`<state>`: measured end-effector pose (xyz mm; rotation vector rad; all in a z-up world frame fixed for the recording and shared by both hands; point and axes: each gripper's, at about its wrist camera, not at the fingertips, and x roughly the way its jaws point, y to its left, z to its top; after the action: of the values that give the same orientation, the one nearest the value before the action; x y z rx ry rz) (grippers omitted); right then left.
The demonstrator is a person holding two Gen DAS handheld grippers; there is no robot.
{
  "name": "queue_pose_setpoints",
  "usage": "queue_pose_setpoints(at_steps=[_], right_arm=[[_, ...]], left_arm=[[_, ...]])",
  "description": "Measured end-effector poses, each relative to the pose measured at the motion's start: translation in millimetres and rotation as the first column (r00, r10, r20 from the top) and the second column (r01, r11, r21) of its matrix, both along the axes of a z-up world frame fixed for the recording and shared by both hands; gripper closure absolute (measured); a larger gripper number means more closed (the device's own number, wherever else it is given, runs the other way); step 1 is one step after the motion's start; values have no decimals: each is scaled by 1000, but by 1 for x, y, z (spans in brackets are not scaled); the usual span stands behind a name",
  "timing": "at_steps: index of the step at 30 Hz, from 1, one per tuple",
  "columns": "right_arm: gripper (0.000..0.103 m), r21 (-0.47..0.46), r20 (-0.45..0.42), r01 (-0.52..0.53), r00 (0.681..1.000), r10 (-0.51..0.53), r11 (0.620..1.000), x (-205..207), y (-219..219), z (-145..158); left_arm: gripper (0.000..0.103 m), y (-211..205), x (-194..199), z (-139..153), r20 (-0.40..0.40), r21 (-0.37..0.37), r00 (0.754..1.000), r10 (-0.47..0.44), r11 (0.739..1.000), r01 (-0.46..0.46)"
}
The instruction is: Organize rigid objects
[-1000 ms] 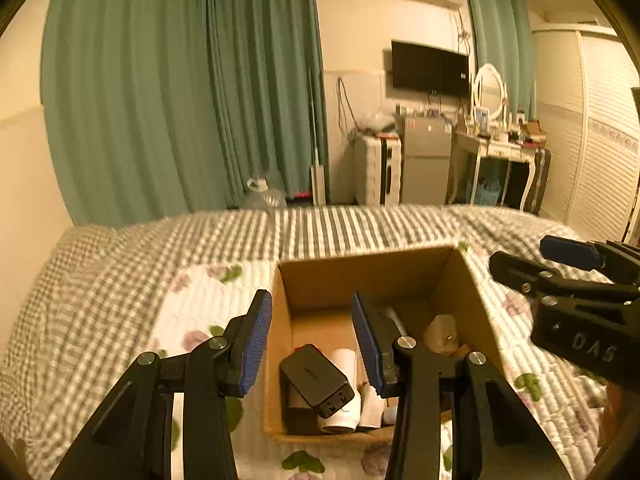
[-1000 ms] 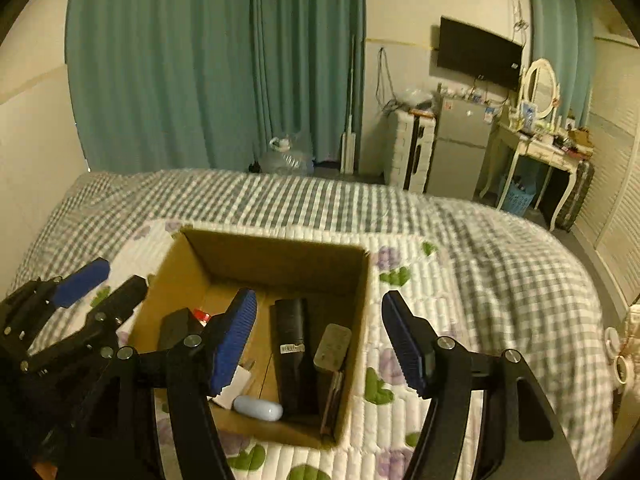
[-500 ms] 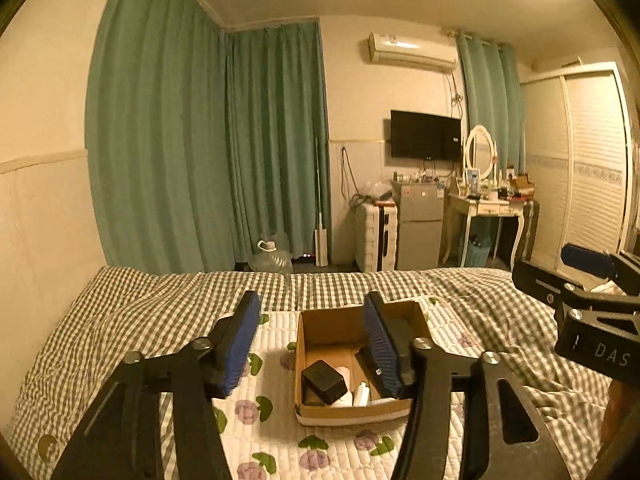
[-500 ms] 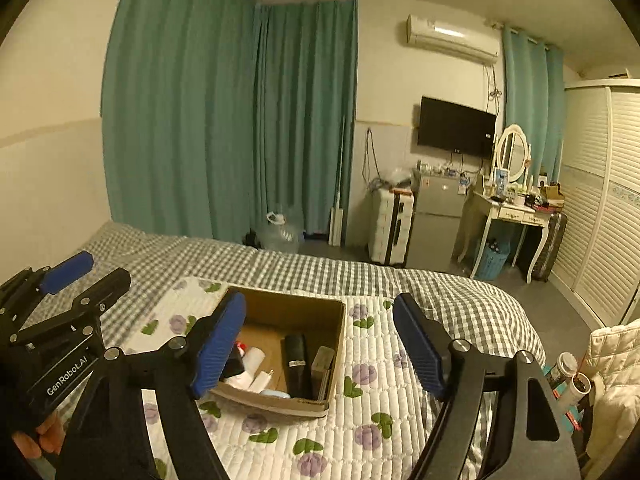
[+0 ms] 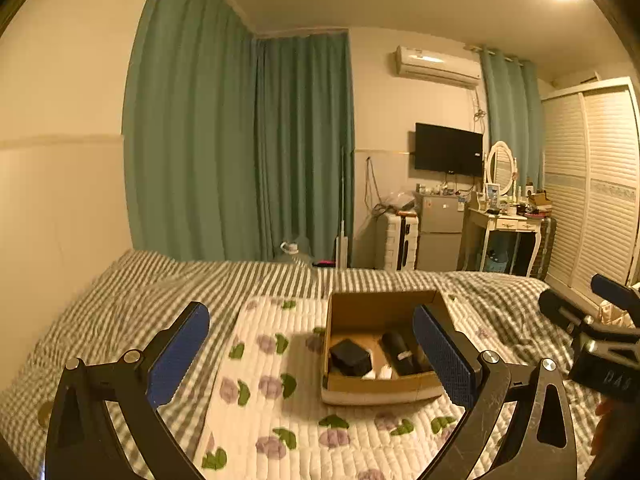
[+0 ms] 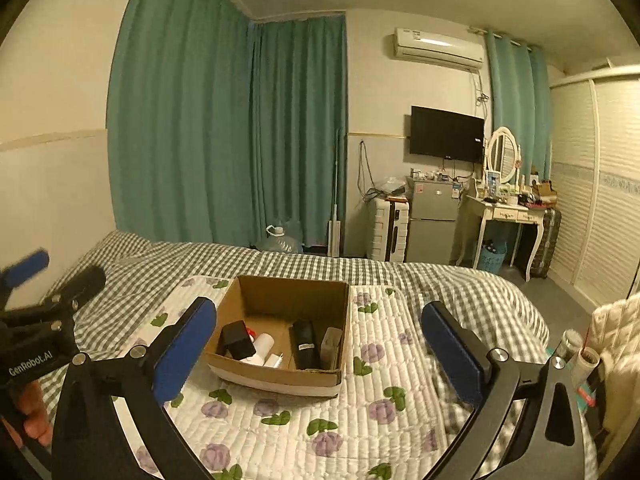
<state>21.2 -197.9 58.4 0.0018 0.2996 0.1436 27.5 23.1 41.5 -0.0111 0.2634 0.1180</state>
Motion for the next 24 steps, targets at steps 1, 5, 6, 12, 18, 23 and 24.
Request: queue_pose_setpoints(at_steps=[1,5,6,12,18,23,24], right_arm=[[0,4,2,5,1000,-5,1000,0,-1,-4],[0,21,-16,2,1000,-2,1000,6,-1,-22],[0,23,-22,3,1000,-2,1000,7,-1,-25],[0,30,-55,5,998,-4,1000,15,-3,-37],[0,17,-56,7,998,-6,1000,16,-1,-41],[0,9,-55,7,998,-6,1000,14,1,-40],[0,9,-54,5,999,-4,1000,14,2,-40]], left_arm=[[0,2,0,-6,-6,-5,1000,-1,1000,1],[0,4,5,-23,-37,-8,999,4,1000,-4],[0,4,6,-25,-42,-8,999,4,1000,-4],[0,-3,5,-31,-54,4,998,-13,1000,13],[0,-4,5,-31,-63,3,998,-15,1000,15],[0,-3,5,-30,-70,-4,997,-12,1000,12],[0,-3,5,-30,-70,-4,997,-12,1000,12]])
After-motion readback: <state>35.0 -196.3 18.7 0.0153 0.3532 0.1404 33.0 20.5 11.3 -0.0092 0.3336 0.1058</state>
